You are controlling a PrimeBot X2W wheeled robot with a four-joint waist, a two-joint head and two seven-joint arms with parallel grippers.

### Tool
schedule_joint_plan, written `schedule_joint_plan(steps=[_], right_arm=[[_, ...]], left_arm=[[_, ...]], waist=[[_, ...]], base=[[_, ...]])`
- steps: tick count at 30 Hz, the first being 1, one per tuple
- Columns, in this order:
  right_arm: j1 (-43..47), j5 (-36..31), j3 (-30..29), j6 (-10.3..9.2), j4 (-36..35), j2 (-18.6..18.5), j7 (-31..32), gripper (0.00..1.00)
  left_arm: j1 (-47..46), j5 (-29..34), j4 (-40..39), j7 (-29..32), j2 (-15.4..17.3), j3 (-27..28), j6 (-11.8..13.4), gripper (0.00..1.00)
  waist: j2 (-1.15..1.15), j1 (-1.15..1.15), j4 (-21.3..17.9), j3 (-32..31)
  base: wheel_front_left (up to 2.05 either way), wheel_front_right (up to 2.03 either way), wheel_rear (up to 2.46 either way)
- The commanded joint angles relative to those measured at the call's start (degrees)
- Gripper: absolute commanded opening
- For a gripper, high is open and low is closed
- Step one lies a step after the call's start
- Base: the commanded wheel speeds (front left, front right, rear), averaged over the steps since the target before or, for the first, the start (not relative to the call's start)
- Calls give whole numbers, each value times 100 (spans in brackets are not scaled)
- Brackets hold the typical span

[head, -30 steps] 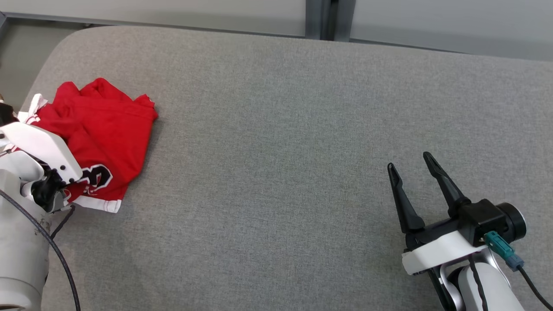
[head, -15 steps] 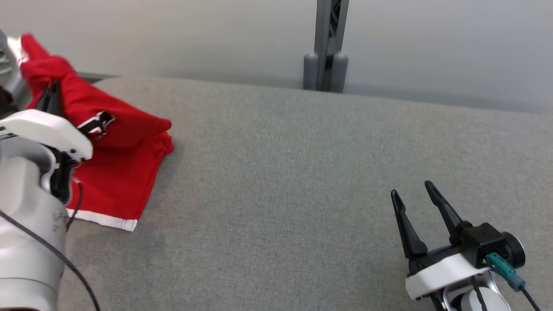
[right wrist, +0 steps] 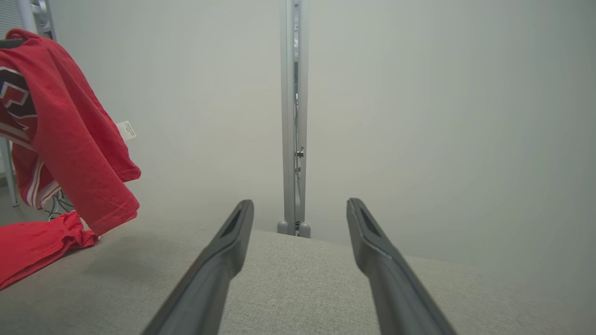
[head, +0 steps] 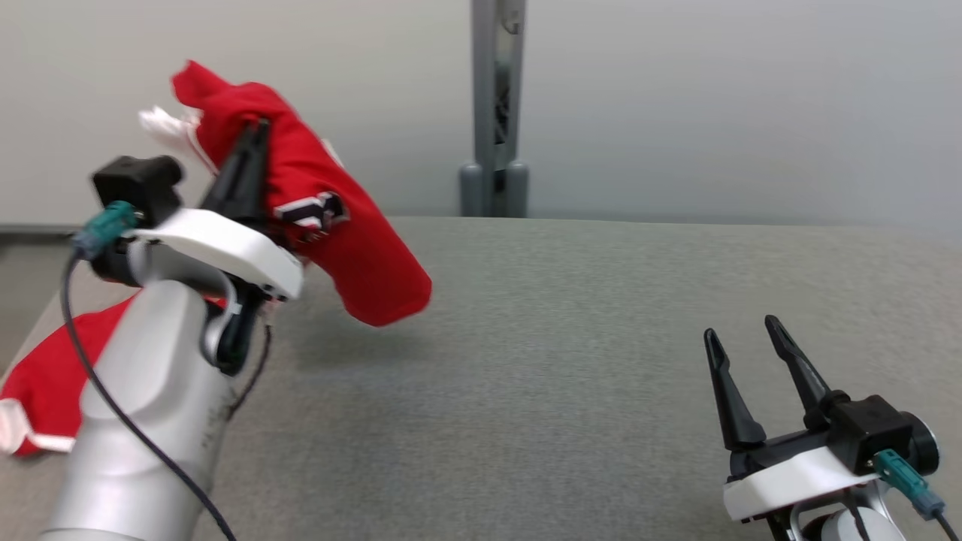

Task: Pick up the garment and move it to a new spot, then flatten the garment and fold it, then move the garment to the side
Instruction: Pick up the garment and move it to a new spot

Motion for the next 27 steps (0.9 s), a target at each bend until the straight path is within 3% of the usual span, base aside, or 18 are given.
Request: schedule_joint_plan(steps=[1, 9, 15, 22, 27], right_arm=[[26, -57, -27, -2, -26, -39, -14, 100], [-64, -156, -186, -2, -102, -38, -12, 100], [-109, -149, -266, -2, -123, -36, -13, 100], [-160, -72, -279, -2, -95, -33, -13, 100], [-206, -10, -264, -2, -72, -33, -12, 100]], left_arm=[[98, -45, -138, 19, -18, -85, -32, 0], [520, -228, -1056, 307, -243, -767, -21, 0], [624, -184, -1291, 339, -468, -1039, 77, 0], [613, -323, -886, 197, -703, -1320, 177, 0], [620, -454, -86, 113, -749, -1572, 244, 0]], waist=[[0, 0, -281, -67], [0, 0, -1200, 2], [0, 0, -1990, 191], [0, 0, -2769, 461], [0, 0, -3049, 576]], base=[[0, 0, 0], [0, 0, 0], [0, 0, 0], [0, 0, 0], [0, 0, 0]])
